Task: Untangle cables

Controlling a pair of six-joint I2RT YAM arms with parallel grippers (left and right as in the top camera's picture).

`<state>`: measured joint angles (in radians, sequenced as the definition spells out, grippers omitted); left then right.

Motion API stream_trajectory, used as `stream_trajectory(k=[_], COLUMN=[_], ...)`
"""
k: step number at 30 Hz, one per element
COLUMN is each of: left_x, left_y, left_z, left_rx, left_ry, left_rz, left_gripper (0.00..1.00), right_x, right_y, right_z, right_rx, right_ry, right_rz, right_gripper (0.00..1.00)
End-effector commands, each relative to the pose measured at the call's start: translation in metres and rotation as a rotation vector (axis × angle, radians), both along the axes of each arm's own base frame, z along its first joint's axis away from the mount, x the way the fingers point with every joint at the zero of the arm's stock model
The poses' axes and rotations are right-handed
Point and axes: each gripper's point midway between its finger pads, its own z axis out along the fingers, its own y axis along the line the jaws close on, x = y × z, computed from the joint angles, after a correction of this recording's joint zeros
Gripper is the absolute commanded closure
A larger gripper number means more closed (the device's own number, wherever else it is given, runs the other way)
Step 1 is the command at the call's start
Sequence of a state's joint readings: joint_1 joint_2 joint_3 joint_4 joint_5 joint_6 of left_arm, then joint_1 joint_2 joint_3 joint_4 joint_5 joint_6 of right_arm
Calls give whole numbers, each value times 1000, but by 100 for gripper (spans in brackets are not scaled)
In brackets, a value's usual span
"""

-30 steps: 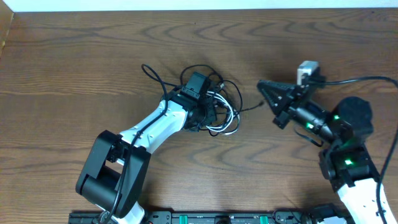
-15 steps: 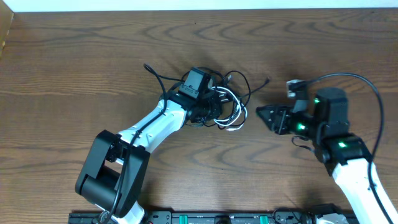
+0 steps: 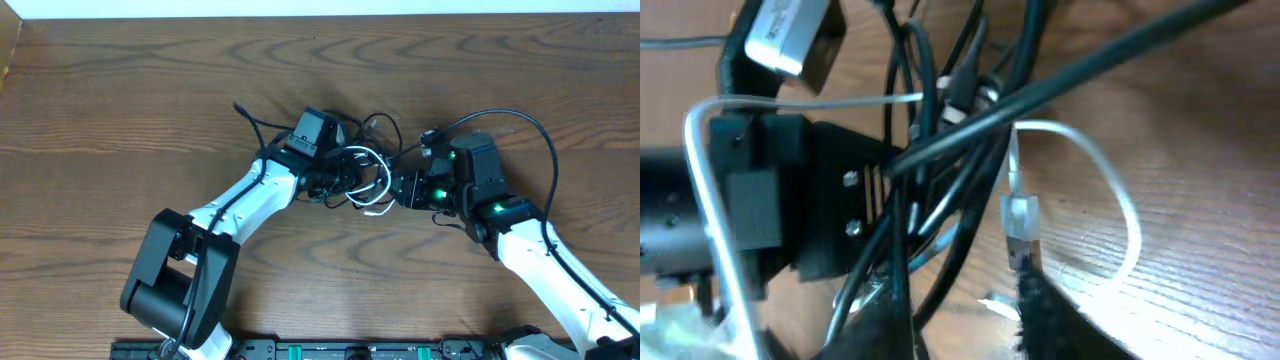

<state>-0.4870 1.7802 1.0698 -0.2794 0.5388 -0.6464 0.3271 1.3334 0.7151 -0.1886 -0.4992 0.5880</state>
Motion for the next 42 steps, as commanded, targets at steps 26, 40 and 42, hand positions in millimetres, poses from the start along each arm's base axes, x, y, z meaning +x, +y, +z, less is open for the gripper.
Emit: stream_trajectory(k=[26,40,42], left_x=[7,-8,-7], left_y=[50,25,18], left_z=[159,129,116], left_rx=[-324,-171,-46], left_ry=[-402,-335,-369], left_rz=[-157,-147,-126], left_gripper=[67,40,36], right_x=[5,9,9], right_y=[-173,-161,-161], right_z=[-54,-53,-53], right_rx=[-538,-474,-474], right_ry=[164,156,156], right_rz=[-599,-527,-526], right_gripper=[99,90,84])
